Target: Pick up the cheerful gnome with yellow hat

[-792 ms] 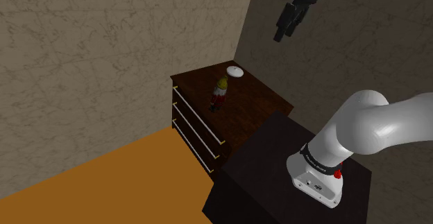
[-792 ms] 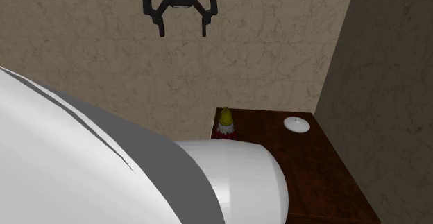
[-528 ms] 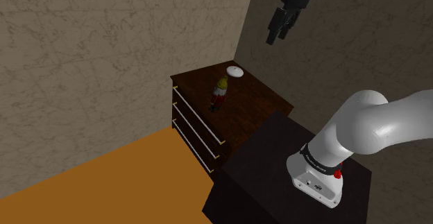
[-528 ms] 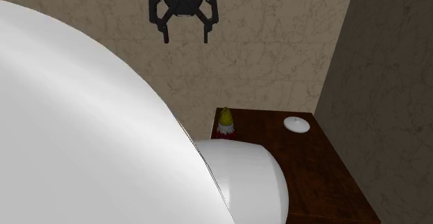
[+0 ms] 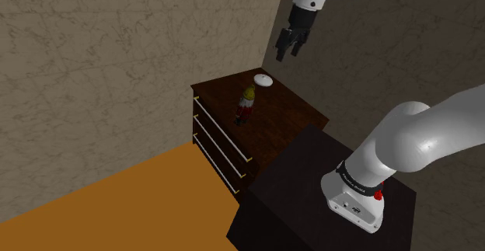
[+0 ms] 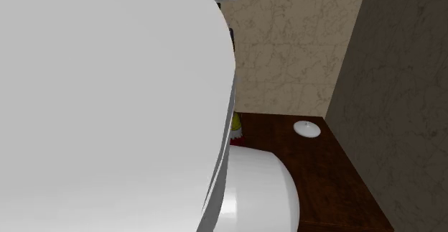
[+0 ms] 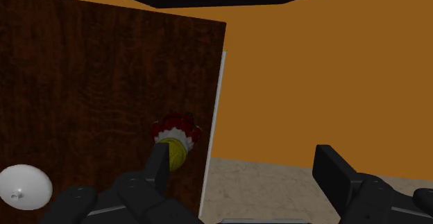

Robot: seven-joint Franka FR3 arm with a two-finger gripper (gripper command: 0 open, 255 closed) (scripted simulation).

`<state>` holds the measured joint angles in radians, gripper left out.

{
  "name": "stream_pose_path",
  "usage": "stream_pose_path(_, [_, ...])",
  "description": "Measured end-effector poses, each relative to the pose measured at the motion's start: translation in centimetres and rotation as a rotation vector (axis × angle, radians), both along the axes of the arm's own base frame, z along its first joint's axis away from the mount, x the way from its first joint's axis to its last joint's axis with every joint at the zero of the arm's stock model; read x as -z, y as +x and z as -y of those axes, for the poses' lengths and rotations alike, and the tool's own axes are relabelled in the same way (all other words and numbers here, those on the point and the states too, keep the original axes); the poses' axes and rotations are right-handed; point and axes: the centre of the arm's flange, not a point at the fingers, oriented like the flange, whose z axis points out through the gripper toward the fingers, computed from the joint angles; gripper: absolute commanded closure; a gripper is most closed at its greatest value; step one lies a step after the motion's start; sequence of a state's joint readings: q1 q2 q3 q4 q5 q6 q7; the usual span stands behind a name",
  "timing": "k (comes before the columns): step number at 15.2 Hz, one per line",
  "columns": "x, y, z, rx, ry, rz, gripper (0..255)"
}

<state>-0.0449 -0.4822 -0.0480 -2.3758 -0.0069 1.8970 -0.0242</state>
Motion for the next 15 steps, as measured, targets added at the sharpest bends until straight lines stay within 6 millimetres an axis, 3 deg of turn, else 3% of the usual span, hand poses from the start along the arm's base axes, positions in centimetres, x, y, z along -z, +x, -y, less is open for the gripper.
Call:
stream_pose_path(12, [11.6, 9.4, 5.4, 0.098, 0.007, -0.038, 0])
stream_pose_path(15, [14.6, 12.5, 6.5, 0.123, 0.009, -0.047, 0])
